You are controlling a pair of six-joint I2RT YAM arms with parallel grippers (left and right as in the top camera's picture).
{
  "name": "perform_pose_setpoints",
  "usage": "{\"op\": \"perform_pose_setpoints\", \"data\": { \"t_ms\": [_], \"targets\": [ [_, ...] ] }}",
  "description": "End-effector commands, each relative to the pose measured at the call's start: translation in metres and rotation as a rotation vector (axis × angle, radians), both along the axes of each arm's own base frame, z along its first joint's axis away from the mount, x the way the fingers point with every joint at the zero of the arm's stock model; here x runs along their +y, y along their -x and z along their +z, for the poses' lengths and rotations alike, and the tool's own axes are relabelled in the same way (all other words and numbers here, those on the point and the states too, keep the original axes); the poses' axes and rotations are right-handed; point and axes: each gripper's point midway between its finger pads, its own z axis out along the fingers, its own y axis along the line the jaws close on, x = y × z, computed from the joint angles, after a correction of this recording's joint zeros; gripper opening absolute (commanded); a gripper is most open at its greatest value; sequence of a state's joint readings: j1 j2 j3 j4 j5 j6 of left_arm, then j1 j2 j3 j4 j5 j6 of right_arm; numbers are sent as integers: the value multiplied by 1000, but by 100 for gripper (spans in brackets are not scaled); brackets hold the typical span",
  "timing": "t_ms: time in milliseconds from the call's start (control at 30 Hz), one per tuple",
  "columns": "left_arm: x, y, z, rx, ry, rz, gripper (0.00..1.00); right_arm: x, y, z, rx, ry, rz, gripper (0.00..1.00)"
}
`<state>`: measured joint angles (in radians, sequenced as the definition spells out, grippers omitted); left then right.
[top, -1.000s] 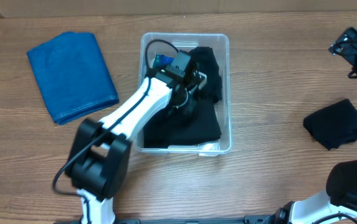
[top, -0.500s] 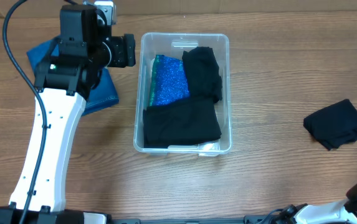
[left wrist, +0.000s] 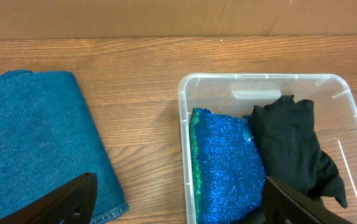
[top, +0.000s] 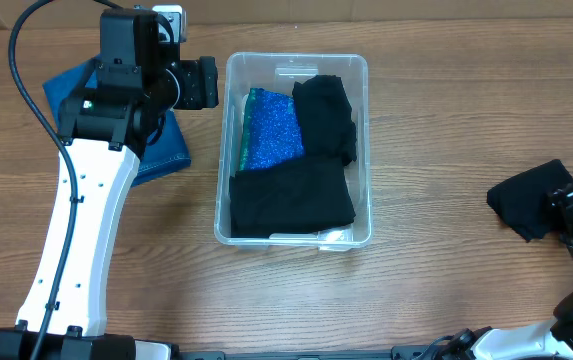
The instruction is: Pack container
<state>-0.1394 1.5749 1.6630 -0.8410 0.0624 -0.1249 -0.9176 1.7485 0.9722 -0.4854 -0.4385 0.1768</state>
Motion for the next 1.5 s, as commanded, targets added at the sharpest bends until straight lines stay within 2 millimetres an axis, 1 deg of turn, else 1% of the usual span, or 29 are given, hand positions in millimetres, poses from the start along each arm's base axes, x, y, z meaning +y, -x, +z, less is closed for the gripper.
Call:
{"op": "perform_pose_setpoints", "data": {
  "t_ms": [0, 200, 333, 367, 433, 500, 533, 600, 633, 667, 700, 800, 867, 900, 933, 1000, 1033, 1067, 1100, 1133, 1167, 1200, 1267, 1300, 1333, 1367, 1400, 1433, 1467],
  "targets": [
    [3, -2, 1, -4, 1, 17, 85, 11, -11, -8, -19, -6, 57, 100],
    [3, -2, 1, -4, 1, 17, 85, 17, -7, -37, 29, -69, 57, 100],
    [3, -1, 1, 0, 0, 17, 85, 17, -7, -37, 26, -66, 57, 99],
    [3, -1, 1, 0, 1, 17, 85, 17, -8, -37, 21, -70, 59, 91],
    [3, -1, 1, -1, 0, 17, 85, 20, -12, -34, -7, -83, 69, 78],
    [3, -1, 0, 1, 0, 17, 85, 22, -17, -30, -41, -93, 80, 48],
    [3, 0, 0, 3, 0, 17, 85, 22, -20, -28, -58, -97, 86, 35],
    [3, 1, -1, 9, -2, 18, 85, 25, -24, -24, -86, -110, 98, 20],
    [3, 1, -2, 11, -2, 18, 85, 27, -27, -21, -113, -123, 109, 10],
    [3, 1, -2, 13, -3, 18, 85, 30, -30, -18, -134, -134, 117, 4],
    [3, 1, -2, 14, -3, 18, 85, 33, -35, -12, -168, -152, 133, 4],
    [3, 1, -2, 14, -3, 18, 85, 41, -51, 14, -271, -208, 190, 4],
    [3, 1, -2, 14, -3, 18, 85, 48, -63, 37, -303, -199, 250, 4],
    [3, 1, -2, 14, -3, 18, 85, 53, -72, 53, -316, -176, 297, 4],
    [4, 1, -2, 14, -5, 20, 85, 62, -83, 75, -332, -139, 364, 4],
    [5, 1, -2, 13, -8, 23, 85, 89, -101, 126, -371, -55, 526, 4],
    [5, 1, -2, 13, -10, 24, 85, 105, -109, 152, -393, -12, 607, 4],
    [5, 1, -2, 13, -10, 25, 85, 115, -113, 167, -408, 12, 652, 4],
    [5, 1, -2, 13, -10, 25, 85, 133, -119, 193, -432, 45, 719, 4],
    [5, 2, -3, 16, -11, 25, 85, 155, -124, 220, -456, 77, 797, 4],
    [5, 2, -3, 17, -12, 26, 86, 177, -126, 240, -476, 102, 875, 4],
    [7, 2, -4, 20, -16, 31, 87, 211, -126, 264, -496, 130, 983, 4],
    [8, 2, -4, 21, -23, 38, 90, 251, -125, 281, -499, 182, 1106, 4],
    [9, 2, -4, 22, -24, 39, 91, 270, -123, 283, -491, 210, 1164, 4],
    [9, 2, -4, 22, -24, 39, 91, 289, -122, 283, -480, 230, 1215, 4],
    [9, 2, -4, 22, -24, 39, 91, 313, -119, 280, -467, 239, 1275, 4],
    [9, 2, -4, 22, -25, 39, 92, 336, -114, 275, -456, 238, 1341, 4],
    [9, 2, -4, 21, -27, 42, 92, 354, -108, 270, -450, 236, 1405, 4],
    [10, 2, -4, 21, -30, 44, 92, 376, -99, 263, -437, 231, 1487, 4]
  ]
}}
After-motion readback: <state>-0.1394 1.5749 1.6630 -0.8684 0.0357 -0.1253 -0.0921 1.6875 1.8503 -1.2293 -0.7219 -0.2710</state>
